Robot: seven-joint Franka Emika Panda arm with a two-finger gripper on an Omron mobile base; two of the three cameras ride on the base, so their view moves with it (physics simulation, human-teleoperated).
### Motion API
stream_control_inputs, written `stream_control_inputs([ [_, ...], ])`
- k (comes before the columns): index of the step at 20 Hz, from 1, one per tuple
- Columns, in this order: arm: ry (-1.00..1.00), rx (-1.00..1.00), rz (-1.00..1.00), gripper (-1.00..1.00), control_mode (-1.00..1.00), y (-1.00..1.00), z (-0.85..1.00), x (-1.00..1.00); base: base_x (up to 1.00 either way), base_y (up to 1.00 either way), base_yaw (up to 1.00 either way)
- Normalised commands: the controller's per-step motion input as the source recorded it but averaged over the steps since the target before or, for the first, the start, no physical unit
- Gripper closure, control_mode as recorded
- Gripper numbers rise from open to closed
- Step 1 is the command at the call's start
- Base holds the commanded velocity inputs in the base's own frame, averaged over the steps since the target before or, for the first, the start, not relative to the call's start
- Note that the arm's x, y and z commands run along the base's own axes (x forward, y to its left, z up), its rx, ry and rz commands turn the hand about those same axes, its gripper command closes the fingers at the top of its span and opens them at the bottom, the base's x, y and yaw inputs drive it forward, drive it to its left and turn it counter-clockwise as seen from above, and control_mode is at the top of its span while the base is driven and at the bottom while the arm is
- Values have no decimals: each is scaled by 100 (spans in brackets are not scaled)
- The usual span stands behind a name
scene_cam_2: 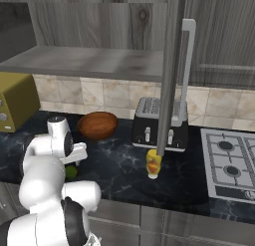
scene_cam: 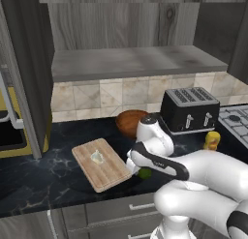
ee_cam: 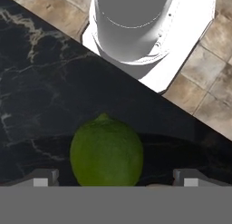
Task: Open the cabinet. Place the bowl and condiment on the counter. Then place the lime and garlic on the cutting board.
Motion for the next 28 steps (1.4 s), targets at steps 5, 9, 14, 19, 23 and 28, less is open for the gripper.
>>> stream_control_inputs([
  [5, 0, -2, 0, -100, -100, -1, -14, 0, 0, 0, 0],
  [9, 0, -3, 1, -100, -100, -10, -16, -6, 0, 0, 0],
  [14, 0, -3, 1, -100, -100, -18, -19, -15, 0, 0, 0],
  [19, 0, -5, 0, -100, -100, -6, -18, -18, 0, 0, 0],
  [23, 0, -6, 1, -100, -100, 0, -17, -18, 0, 0, 0],
  [28, 0, -4, 3, -100, -100, 0, -22, -4, 0, 0, 0],
])
